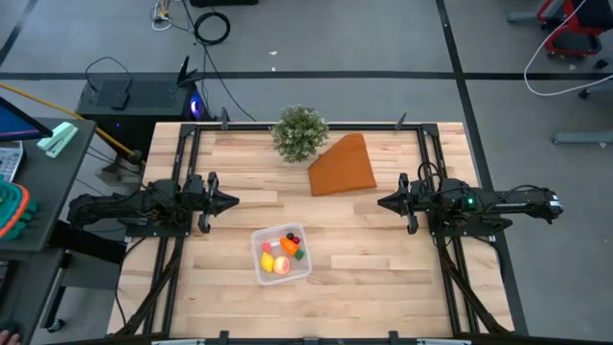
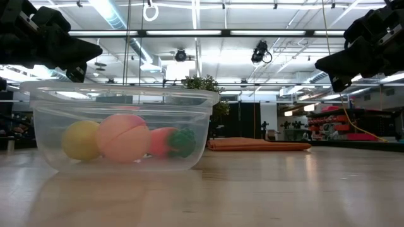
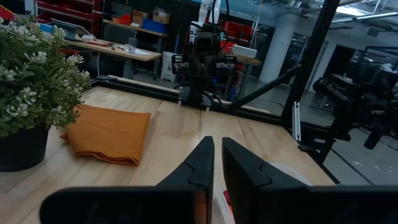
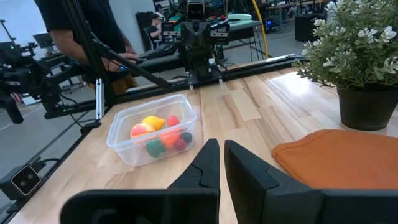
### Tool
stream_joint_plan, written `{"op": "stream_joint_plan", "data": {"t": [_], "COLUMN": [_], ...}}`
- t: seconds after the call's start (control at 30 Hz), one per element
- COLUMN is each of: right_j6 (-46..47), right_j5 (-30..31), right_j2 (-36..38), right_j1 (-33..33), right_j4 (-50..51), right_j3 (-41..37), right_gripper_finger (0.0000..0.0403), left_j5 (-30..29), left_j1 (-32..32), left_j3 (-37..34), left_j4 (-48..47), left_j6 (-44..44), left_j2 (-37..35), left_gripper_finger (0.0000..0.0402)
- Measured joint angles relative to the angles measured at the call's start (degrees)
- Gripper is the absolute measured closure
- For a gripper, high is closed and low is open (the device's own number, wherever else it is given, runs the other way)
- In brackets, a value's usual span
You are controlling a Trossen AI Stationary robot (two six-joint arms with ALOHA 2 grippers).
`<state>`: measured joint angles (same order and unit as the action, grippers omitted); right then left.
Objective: Pick and placing Produce into tupperware
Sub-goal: Return To Home Position
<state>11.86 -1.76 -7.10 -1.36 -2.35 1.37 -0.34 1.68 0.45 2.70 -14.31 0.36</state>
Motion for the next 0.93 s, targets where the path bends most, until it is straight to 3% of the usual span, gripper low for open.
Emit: {"op": "stream_joint_plan", "data": {"t": [0.93], "right_j6": [0.0], "right_j5": [0.0], "right_j2": [0.0], "right_j1": [0.0], "right_j4": [0.0], "right_j3": [0.0], "right_gripper_finger": [0.0403], "left_j5": [0.0], "left_j1": [0.0], "left_j3": [0.0], "left_j4": [0.0], "left_j6": [0.0], "left_j2": [0.0], "left_gripper_finger": [0.0363]}}
